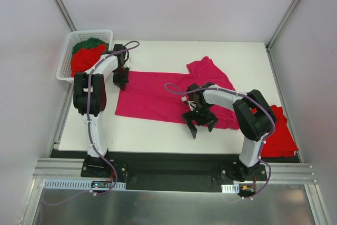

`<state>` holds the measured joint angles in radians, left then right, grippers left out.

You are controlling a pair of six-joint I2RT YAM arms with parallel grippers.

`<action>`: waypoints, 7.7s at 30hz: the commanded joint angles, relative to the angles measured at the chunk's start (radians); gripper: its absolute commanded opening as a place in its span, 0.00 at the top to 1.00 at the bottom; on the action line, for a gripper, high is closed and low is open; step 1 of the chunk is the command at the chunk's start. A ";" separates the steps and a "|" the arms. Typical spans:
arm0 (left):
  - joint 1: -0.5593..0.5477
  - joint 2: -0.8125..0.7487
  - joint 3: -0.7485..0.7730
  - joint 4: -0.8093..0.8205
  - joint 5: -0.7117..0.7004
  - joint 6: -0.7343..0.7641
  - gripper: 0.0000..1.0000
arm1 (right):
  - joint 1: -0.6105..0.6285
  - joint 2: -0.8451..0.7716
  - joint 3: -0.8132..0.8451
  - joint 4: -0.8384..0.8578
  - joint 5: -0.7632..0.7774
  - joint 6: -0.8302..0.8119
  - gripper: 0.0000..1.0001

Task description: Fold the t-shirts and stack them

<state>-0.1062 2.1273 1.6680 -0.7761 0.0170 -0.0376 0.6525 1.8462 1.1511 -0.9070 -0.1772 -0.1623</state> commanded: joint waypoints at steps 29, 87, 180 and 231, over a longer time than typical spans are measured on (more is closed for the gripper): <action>-0.010 -0.089 -0.034 -0.048 -0.094 0.013 0.99 | 0.004 0.054 -0.001 -0.006 -0.044 -0.029 0.04; -0.211 -0.178 -0.358 0.202 0.475 -0.136 0.01 | -0.338 -0.024 0.297 0.192 0.201 0.009 0.08; -0.230 -0.171 -0.301 -0.066 0.023 -0.047 0.01 | -0.458 0.286 0.598 0.140 0.028 -0.043 0.99; -0.230 -0.153 -0.297 -0.081 -0.012 -0.036 0.01 | -0.550 0.131 0.676 0.086 0.007 -0.048 0.99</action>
<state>-0.3283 1.9617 1.3533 -0.8192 0.0395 -0.0895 0.1207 2.0403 1.7638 -0.8104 -0.1513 -0.2031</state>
